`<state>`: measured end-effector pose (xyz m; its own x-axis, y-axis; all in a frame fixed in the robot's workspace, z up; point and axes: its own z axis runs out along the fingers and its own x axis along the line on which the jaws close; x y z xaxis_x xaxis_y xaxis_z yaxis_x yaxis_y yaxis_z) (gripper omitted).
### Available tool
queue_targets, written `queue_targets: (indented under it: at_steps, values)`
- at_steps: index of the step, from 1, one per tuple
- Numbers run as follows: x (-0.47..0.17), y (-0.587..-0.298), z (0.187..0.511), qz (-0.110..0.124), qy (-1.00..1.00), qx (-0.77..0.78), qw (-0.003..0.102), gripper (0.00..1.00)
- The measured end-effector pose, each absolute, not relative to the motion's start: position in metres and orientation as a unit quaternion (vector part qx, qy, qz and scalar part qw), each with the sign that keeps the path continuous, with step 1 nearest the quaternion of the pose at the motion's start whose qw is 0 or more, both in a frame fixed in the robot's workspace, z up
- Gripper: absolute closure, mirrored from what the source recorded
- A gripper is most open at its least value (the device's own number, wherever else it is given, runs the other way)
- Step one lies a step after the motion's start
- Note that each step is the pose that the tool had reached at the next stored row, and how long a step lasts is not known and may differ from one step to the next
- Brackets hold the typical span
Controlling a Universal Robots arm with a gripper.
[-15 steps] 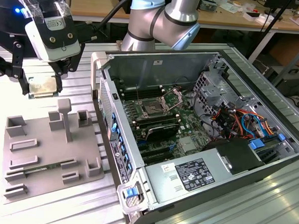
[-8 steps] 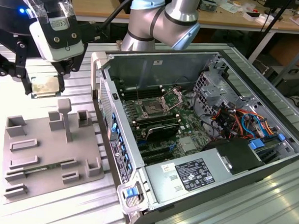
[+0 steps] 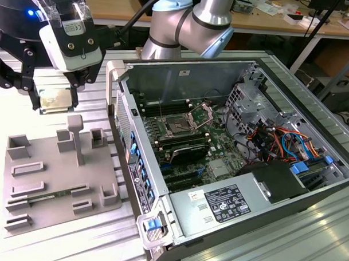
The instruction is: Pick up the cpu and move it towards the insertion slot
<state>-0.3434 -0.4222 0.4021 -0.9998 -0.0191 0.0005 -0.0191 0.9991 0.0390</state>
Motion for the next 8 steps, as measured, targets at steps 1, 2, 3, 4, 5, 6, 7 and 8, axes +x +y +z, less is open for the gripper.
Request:
queue_targets:
  at_steps: [1,2,3,4,5,6,7,8]
  values:
    - [-0.3431,-0.4222,0.4021,-0.020,-1.000,0.010,0.000,0.45]
    - [-0.3424,-0.4222,0.4021,-0.020,-1.000,0.010,0.000,0.45]
    - [-0.3415,-0.4222,0.4021,-0.020,-1.000,0.010,0.000,0.45]
    - [-0.3408,-0.4222,0.4021,-0.020,-1.000,0.010,0.000,0.45]
    - [-0.3400,-0.4222,0.4021,-0.020,-1.000,0.010,0.000,0.45]
    - [-0.3395,-0.4222,0.4021,-0.020,-1.000,0.010,0.000,0.45]
    - [-0.3391,-0.4222,0.4021,-0.020,-1.000,0.010,0.000,0.45]
    - [-0.3382,-0.4222,0.4021,-0.020,-1.000,0.010,0.000,0.45]
